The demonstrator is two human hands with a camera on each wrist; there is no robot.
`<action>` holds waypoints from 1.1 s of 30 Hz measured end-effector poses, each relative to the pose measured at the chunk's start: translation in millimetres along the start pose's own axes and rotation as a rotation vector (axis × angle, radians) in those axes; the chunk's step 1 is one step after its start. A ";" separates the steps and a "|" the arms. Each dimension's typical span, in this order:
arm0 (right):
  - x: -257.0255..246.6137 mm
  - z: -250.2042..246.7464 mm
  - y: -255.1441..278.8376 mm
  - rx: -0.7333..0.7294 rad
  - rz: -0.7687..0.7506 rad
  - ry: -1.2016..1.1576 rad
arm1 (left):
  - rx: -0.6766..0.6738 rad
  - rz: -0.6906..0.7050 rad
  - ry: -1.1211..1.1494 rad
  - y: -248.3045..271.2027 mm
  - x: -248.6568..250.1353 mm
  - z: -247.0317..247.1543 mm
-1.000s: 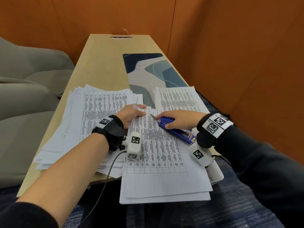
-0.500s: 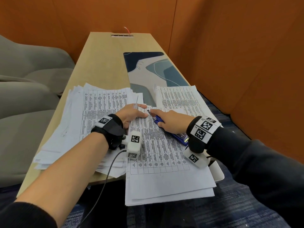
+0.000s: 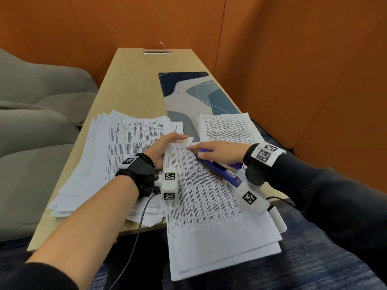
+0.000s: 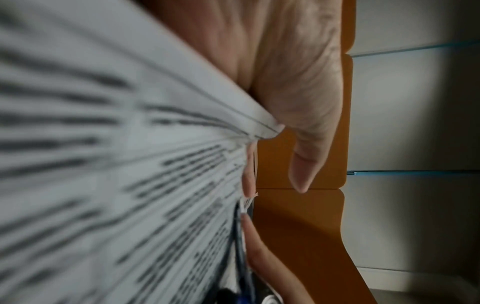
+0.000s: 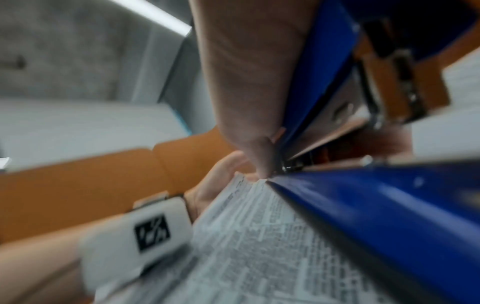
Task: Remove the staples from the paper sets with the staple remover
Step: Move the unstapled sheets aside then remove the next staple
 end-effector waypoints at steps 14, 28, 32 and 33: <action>-34.2 25.0 12.8 0.172 0.008 0.885 | 0.261 -0.024 -0.458 -13.2 -1.2 -10.0; 24.5 -3.9 22.9 0.035 0.039 0.180 | 0.207 -0.051 -0.458 -8.0 0.8 -4.1; 36.7 -1.2 27.5 -0.021 0.044 0.153 | 0.184 -0.066 -0.480 -10.6 -0.5 -3.7; 35.0 -1.0 28.0 -0.023 0.041 0.158 | 0.172 -0.069 -0.499 -10.8 -0.8 -3.7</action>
Point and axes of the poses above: each hand's wrist, its own y-axis away from the middle knuckle, its own z-axis out of the palm, x = y × z, the point moved 9 cm from there along -y, towards the middle knuckle, and after that the axes turned 3 degrees about z, right-handed, at the moved point
